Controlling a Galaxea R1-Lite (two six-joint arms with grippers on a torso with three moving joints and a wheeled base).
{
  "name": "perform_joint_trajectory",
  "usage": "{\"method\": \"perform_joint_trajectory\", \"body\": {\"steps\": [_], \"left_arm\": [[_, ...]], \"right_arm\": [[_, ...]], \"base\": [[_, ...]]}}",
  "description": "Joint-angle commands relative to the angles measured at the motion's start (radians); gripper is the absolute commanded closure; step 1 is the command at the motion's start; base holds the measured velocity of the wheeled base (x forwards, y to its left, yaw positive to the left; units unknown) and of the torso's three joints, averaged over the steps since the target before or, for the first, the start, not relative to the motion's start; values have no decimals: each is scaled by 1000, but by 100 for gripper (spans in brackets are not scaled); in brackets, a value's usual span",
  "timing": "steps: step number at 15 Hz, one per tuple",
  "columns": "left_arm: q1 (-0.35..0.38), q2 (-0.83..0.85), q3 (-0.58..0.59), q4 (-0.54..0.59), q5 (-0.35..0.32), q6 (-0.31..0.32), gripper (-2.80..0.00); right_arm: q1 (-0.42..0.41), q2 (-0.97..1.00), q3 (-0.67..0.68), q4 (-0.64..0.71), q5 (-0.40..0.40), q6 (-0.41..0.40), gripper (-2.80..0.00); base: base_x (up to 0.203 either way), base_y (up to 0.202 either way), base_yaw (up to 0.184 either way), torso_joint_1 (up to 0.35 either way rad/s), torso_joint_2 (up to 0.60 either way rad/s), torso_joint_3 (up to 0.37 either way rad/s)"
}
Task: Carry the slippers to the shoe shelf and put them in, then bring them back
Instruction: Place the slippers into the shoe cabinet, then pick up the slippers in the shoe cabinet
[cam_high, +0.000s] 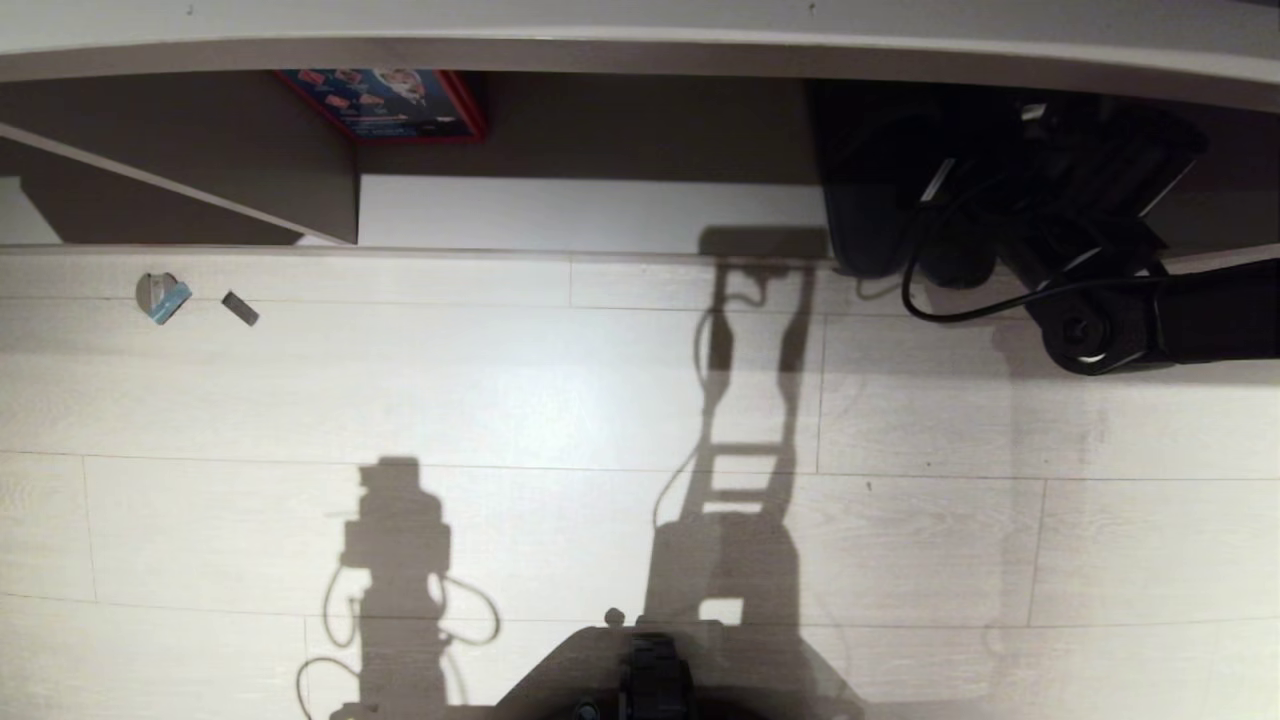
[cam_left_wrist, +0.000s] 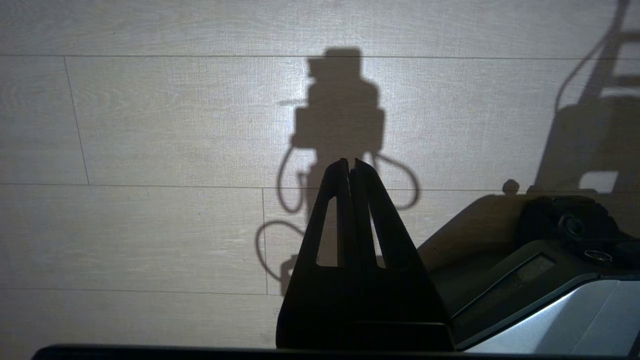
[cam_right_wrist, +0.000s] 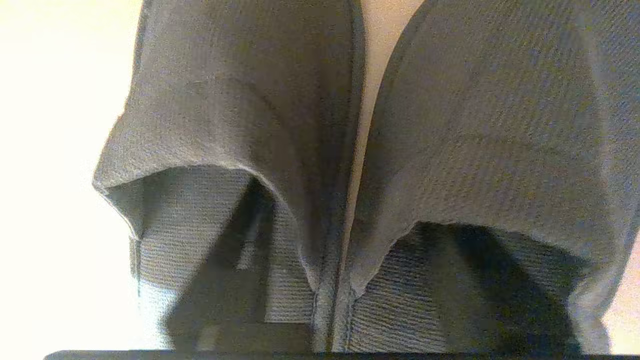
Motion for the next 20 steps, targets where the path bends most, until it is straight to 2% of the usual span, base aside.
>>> {"method": "perform_joint_trajectory", "body": {"steps": [1,8,14,20], "left_arm": [[0,1,0,0,0,0,0],[0,1,0,0,0,0,0],[0,1,0,0,0,0,0],[0,1,0,0,0,0,0]], "right_arm": [[0,2,-3,-5,4,0,-280],[0,-76,107,-12,25,-3,-280],[0,-160,268,-16,29,-75,-280],[10,-307,609,-97,34,-137,-280]], "base": [[0,0,0,0,0,0],[0,0,0,0,0,0],[0,0,0,0,0,0],[0,0,0,0,0,0]]}}
